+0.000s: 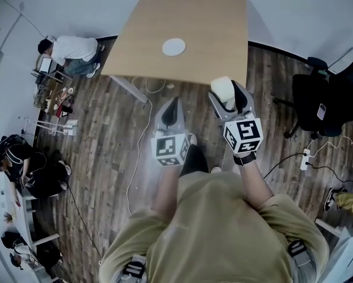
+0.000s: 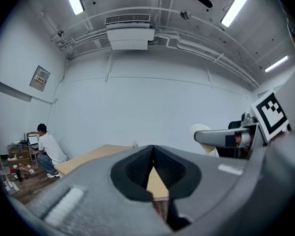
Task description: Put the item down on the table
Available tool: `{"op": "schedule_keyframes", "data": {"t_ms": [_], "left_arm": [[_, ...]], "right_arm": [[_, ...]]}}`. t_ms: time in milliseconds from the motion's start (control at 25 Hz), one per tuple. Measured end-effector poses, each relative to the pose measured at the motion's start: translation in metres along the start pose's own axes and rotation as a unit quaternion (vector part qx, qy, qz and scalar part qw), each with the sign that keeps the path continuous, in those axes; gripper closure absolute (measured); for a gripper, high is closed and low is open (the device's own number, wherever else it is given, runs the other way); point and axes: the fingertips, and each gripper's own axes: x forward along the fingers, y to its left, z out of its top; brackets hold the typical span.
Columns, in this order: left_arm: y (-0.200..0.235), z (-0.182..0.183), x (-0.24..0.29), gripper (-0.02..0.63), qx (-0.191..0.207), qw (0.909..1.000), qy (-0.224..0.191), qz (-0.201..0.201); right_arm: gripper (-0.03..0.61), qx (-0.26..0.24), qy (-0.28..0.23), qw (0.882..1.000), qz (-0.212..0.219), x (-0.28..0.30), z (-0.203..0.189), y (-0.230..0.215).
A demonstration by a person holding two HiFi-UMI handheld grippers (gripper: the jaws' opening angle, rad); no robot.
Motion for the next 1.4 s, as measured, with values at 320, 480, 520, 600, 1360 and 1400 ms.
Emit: {"op": "schedule_keyframes", "data": {"t_ms": [320,480,520,600,1360,1400], "left_arm": [[0.079,0.007,0.071,0.614,-0.023,0.9997,0.002,-0.003],[0.136,0.027,0.111,0.614,-0.011,0.9997,-0.017,0.016],[0.149,0.031,0.119,0.614,-0.015,0.9996,-0.021,0.016],[0.174,0.036,0.134,0.614,-0.026,0.9993,-0.026,0.009],[0.293,-0.022,0.242,0.612,-0.028,0.9991,0.031,-0.004],[0.298,-0.024,0.251,0.612,-0.030,0.9990,0.032,-0.008]], "right_arm": [[0.253,-0.029,0.024,0.999,0.025,0.106,0.006,0.017],[0.253,-0.063,-0.003,0.997,0.048,0.172,0.030,0.031],[0.253,-0.066,-0.005,0.996,0.051,0.188,0.032,0.035],[0.253,-0.066,-0.003,0.996,0.056,0.221,0.031,0.042],[0.253,-0.037,0.053,0.997,0.028,0.388,-0.022,0.019],[0.253,-0.035,0.058,0.997,0.027,0.398,-0.027,0.014]]}}
